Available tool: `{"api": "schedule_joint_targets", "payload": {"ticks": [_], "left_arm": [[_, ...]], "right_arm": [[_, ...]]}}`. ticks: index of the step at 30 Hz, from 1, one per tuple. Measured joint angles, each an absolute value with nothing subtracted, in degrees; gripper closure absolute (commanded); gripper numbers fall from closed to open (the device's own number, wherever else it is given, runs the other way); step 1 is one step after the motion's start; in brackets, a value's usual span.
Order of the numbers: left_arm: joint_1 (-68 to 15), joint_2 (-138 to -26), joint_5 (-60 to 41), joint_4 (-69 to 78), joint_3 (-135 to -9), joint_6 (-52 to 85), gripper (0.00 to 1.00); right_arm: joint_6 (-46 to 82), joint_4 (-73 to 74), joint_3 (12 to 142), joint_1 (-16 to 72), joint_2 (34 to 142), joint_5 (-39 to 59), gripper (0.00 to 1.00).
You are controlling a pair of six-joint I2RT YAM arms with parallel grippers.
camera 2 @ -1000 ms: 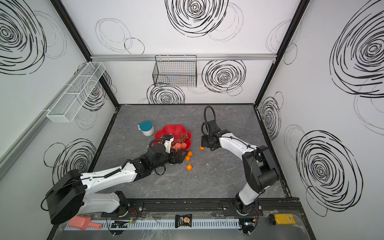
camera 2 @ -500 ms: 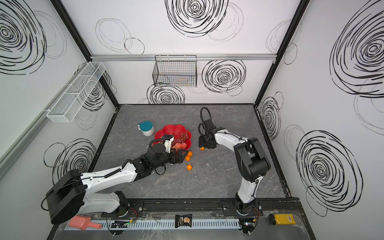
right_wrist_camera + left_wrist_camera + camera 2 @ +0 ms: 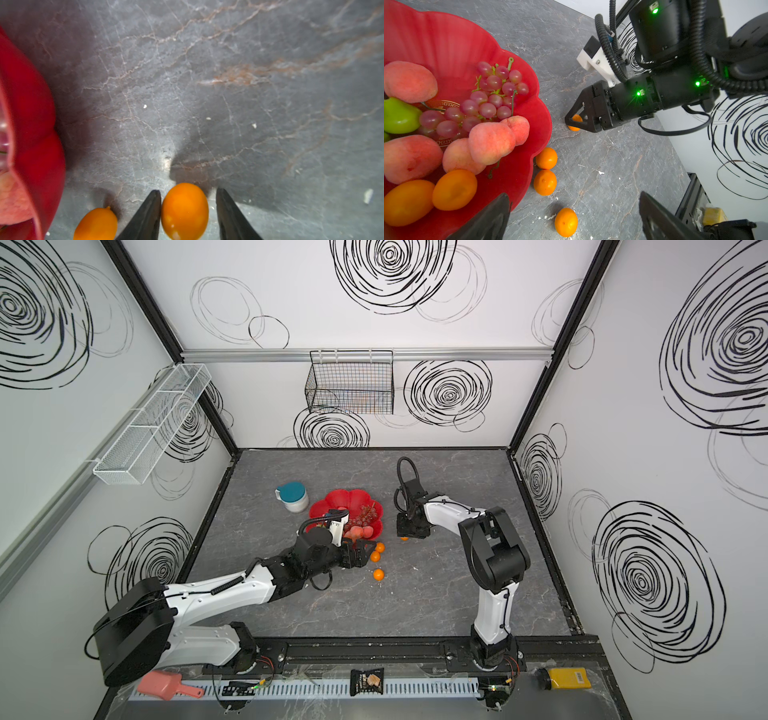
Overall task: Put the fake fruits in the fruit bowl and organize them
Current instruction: 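Close the right gripper on the orange and lift it, then carry the orange into the bowl with the right gripper and release it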
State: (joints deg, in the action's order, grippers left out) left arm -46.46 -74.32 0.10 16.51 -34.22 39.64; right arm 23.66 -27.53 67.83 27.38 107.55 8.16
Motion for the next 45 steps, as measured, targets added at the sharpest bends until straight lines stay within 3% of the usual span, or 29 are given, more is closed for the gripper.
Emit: {"api": "schedule_joint_targets", "payload": {"ticks": [10,21,35,45], "left_arm": [[-46.46,-74.37,0.03,16.51,-34.22,39.64,0.01],[-46.46,-74.11,-0.01,16.38,-34.22,39.66,0.01],[-46.46,-62.5,1.58,11.09,-32.64,40.03,0.01],[-46.44,-57.34,6.22,2.68,-30.85,41.08,0.01]], "right_arm": [[23.27,-28.23,68.47,27.86,108.09,8.34,0.62],[23.29,-29.23,68.23,28.12,107.33,8.1,0.63],[25.26,-29.82,60.01,30.2,90.41,7.62,0.68],[27.11,-29.8,60.12,36.84,86.3,6.57,0.69]]}}
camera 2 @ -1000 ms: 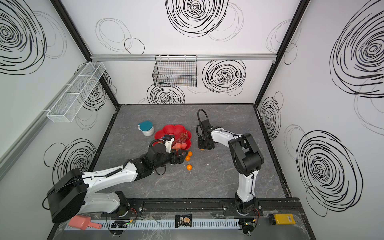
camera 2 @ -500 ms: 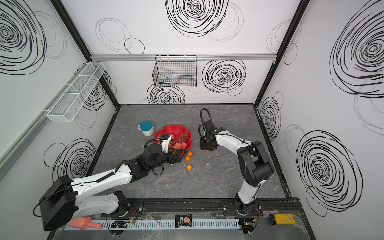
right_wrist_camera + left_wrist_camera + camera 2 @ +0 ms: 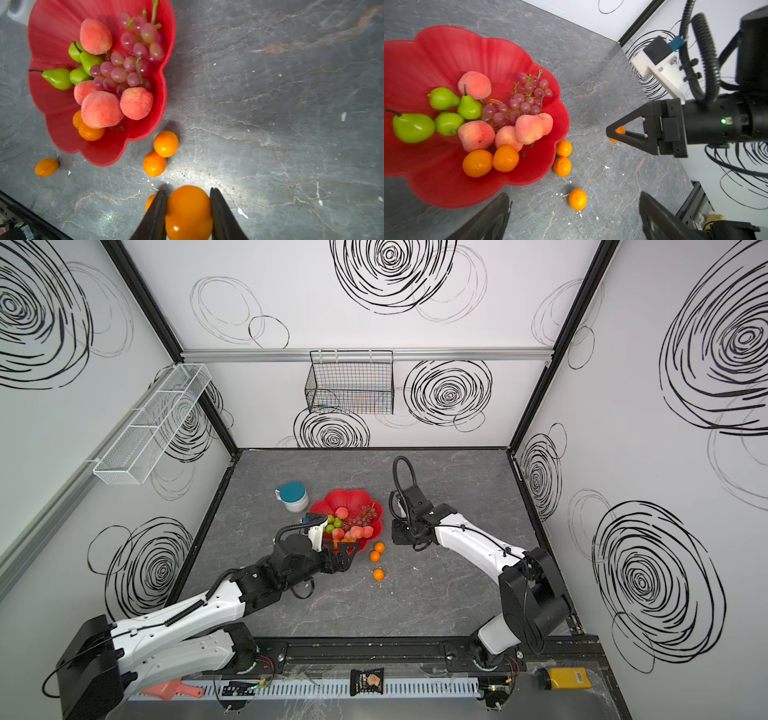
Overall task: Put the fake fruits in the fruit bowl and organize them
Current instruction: 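Carry the orange into the bowl with the right gripper and release it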
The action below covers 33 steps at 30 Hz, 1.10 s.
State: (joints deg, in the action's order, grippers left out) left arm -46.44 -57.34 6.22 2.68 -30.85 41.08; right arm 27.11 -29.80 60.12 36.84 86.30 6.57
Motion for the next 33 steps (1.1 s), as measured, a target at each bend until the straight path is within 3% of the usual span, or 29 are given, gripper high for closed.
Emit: {"api": "schedule_joint_targets", "payload": {"ticks": [9,23,33], "left_arm": [[-41.74,-49.39,8.01,-3.03,-27.18,42.89,0.01],[-20.49,-39.53,-0.69,-11.77,-23.24,44.18,0.01],[-17.82,-41.06,-1.74,-17.08,-23.24,43.72,0.01]], "right_arm": [[28.8,-28.56,65.43,45.19,89.67,6.09,0.69],[29.1,-27.73,82.04,54.06,106.45,5.08,0.69],[28.42,-28.12,91.18,55.07,116.33,4.89,0.69]]}}
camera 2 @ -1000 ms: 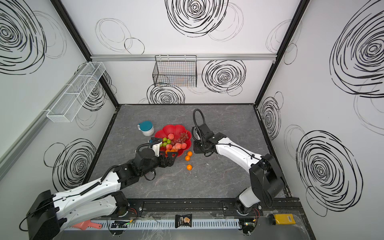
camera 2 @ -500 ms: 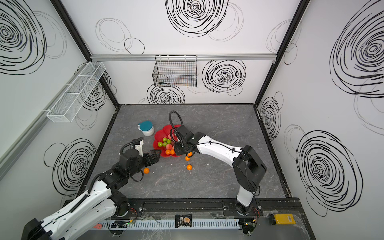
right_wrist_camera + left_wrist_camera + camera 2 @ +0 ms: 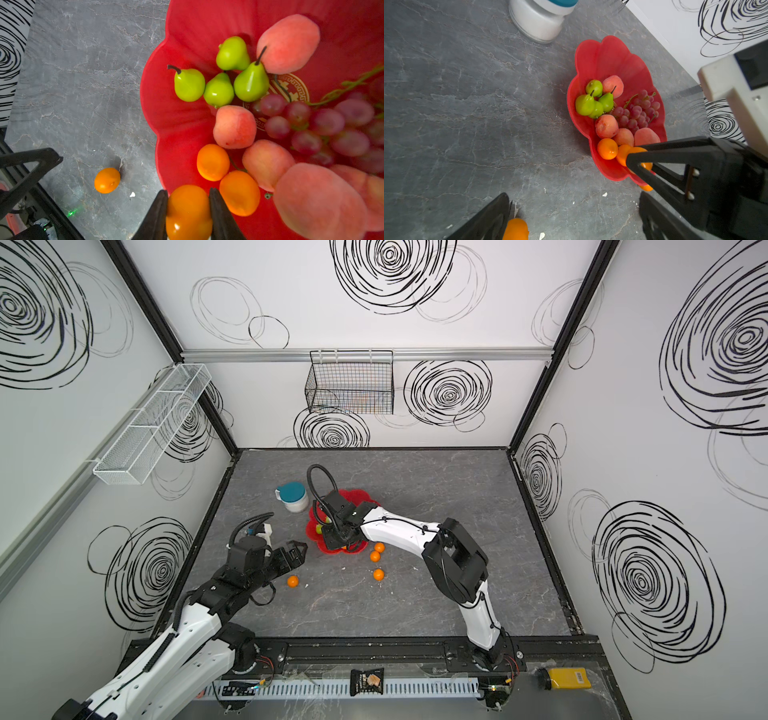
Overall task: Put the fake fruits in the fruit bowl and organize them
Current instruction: 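Carry the orange into the bowl with the right gripper and release it, then withdraw the right gripper while the left gripper lowers onto an orange on the table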
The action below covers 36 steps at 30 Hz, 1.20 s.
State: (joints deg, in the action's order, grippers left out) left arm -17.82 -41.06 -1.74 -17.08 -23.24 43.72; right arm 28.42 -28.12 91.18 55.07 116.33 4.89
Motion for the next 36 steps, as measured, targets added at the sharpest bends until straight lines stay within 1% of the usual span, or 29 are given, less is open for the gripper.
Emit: {"api": "schedule_joint_targets", "payload": {"ticks": [4,8,11,16,27,32,36], "left_arm": [[-17.58,-41.15,-2.13,-17.08,-23.24,43.72,0.01],[-17.3,-41.32,-2.52,-17.06,-23.24,43.66,0.01],[-17.19,-41.36,-2.59,-17.06,-23.24,43.55,0.01],[-17.17,-41.39,-2.63,-17.08,-23.24,43.44,0.01],[-16.8,-41.69,-2.22,-17.28,-23.27,43.29,0.01],[-16.97,-42.28,0.71,-20.64,-24.64,43.31,0.01],[-20.18,-43.7,5.98,-24.25,-26.94,43.86,0.01]], "right_arm": [[28.08,-28.99,94.02,55.07,119.09,4.91,0.68],[27.57,-29.56,97.14,55.07,121.6,5.1,0.64],[27.16,-29.87,98.02,55.07,122.43,5.26,0.61],[26.87,-30.68,98.67,55.07,122.67,5.28,0.58],[26.72,-31.42,98.72,55.07,122.67,5.3,0.56],[26.7,-31.7,98.72,55.07,122.48,5.28,0.56],[26.65,-32.38,98.24,55.07,119.81,5.15,0.56]]}}
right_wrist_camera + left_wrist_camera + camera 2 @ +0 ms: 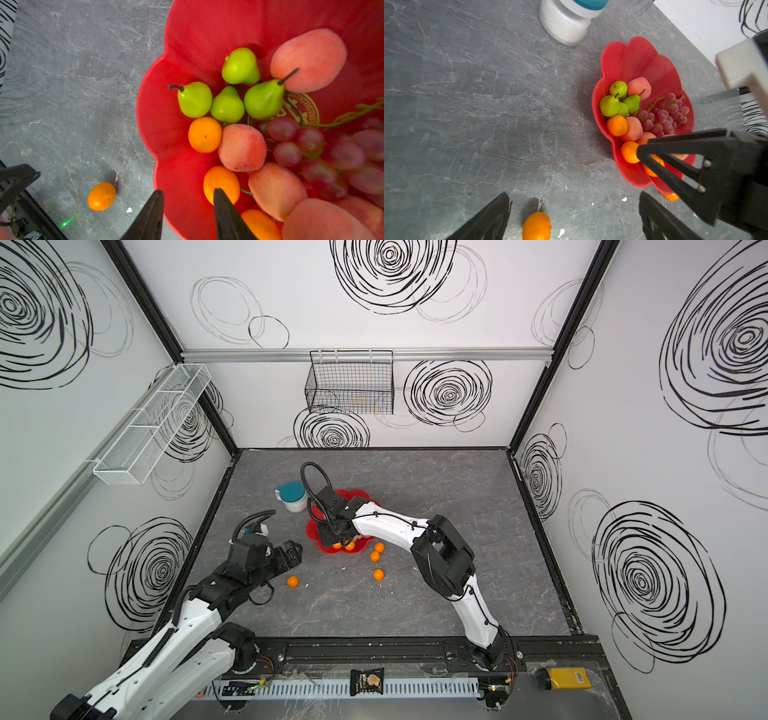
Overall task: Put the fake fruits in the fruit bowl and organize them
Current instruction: 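Withdraw the right gripper while the left gripper lowers onto an orange on the table, then close the left gripper on the small orange fruit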
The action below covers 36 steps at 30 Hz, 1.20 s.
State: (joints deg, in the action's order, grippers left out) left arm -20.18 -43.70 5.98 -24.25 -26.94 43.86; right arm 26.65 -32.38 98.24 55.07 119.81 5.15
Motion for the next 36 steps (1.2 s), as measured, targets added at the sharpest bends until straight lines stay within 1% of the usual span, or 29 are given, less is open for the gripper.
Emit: {"api": "schedule_joint_targets", "payload": {"ticks": [3,4,6,7,13,17,20,22,26,34,36], "left_arm": [[-26.09,-45.58,11.16,-27.2,-28.99,44.95,0.0],[-28.08,-46.19,12.71,-27.73,-29.39,45.45,0.01],[-30.94,-46.89,14.48,-28.64,-29.5,46.54,0.06],[-31.64,-47.0,14.85,-28.93,-29.34,47.07,0.07],[-31.88,-46.98,15.53,-28.67,-26.3,49.34,0.19],[-31.35,-48.27,15.55,-28.62,-25.89,49.58,0.22],[-30.06,-49.93,15.55,-28.64,-25.89,49.58,0.28],[-29.71,-50.96,15.57,-28.64,-25.89,49.67,0.3],[-29.71,-52.88,15.49,-28.58,-25.85,49.95,0.34],[-29.71,-55.18,15.35,-28.14,-24.73,50.06,0.39],[-29.71,-55.72,15.18,-27.86,-24.38,50.09,0.43]], "right_arm": [[26.63,-32.08,95.74,55.11,114.67,4.99,0.56],[26.63,-31.57,94.35,55.13,112.49,5.04,0.56],[26.63,-30.5,91.07,55.24,107.77,4.84,0.56],[26.57,-29.74,89.14,55.35,105.38,4.89,0.56],[25.71,-25.52,75.81,56.73,91.98,4.89,0.55],[25.67,-22.55,65.73,57.36,83.72,5.13,0.55],[25.96,-19.97,58.3,57.49,77.43,5.37,0.55],[26.39,-18.22,54.17,57.6,73.54,5.32,0.55],[27.0,-17.21,51.75,57.6,69.78,4.73,0.55],[26.92,-16.03,51.75,57.6,69.28,3.73,0.55],[26.92,-16.01,51.75,57.6,69.28,3.57,0.55]]}}
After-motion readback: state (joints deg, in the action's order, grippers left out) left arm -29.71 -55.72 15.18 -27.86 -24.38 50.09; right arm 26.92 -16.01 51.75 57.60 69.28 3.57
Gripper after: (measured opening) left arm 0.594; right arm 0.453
